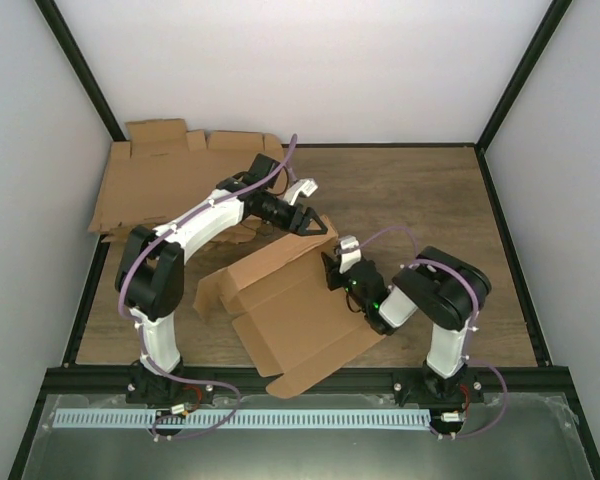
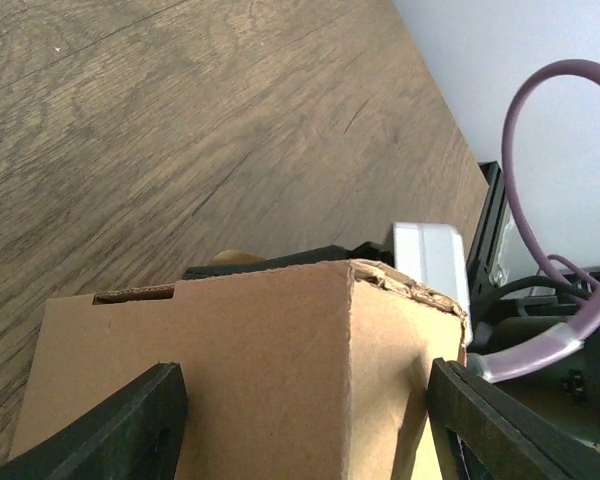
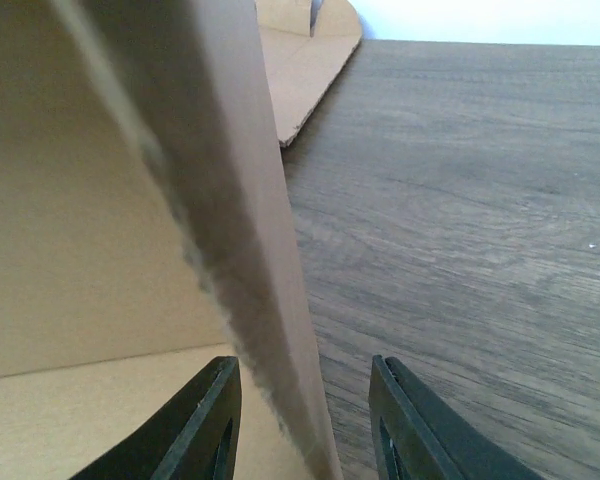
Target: Fold the paper box
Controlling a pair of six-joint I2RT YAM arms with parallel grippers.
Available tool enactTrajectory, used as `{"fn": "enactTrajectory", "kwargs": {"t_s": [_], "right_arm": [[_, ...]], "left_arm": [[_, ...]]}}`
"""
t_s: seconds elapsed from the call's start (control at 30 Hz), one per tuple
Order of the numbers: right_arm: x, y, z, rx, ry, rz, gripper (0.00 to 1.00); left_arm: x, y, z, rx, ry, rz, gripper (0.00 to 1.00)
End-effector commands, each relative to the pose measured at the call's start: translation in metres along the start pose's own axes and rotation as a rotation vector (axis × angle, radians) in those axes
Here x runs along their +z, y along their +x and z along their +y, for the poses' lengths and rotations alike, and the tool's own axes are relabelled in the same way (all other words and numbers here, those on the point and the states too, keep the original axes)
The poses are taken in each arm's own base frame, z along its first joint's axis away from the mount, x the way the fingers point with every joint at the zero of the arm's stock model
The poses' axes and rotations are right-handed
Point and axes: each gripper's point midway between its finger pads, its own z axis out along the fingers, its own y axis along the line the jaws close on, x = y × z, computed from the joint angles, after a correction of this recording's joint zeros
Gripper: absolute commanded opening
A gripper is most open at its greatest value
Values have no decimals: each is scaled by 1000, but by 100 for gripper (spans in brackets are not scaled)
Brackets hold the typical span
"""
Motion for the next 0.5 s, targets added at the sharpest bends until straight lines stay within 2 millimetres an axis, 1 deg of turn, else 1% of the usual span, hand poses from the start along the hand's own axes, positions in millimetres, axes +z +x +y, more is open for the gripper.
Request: {"fn": "enactTrajectory", "kwargs": {"t_s": [0.0,0.07,0.13,0.27,0.37,0.47], "right_arm": [[16,14,-1,-12,18,35,37],[19,19,-5,6,36,41,37],[21,23,-10,59,38,41,37],[26,30,-9,76,2,49,37],[29,30,-7,71,-8,43,33],[31,24,-2,68,-37,17,29]], "left_arm": [[7,22,10,-70,-6,78,68],[7,22,12,-75,-6,77,68],[7,21,13,-76,-4,77,68],[7,23,17,-85,-1,81,68],[8,24,20,-92,2,83,68],[9,24,22,-99,7,84,68]]}}
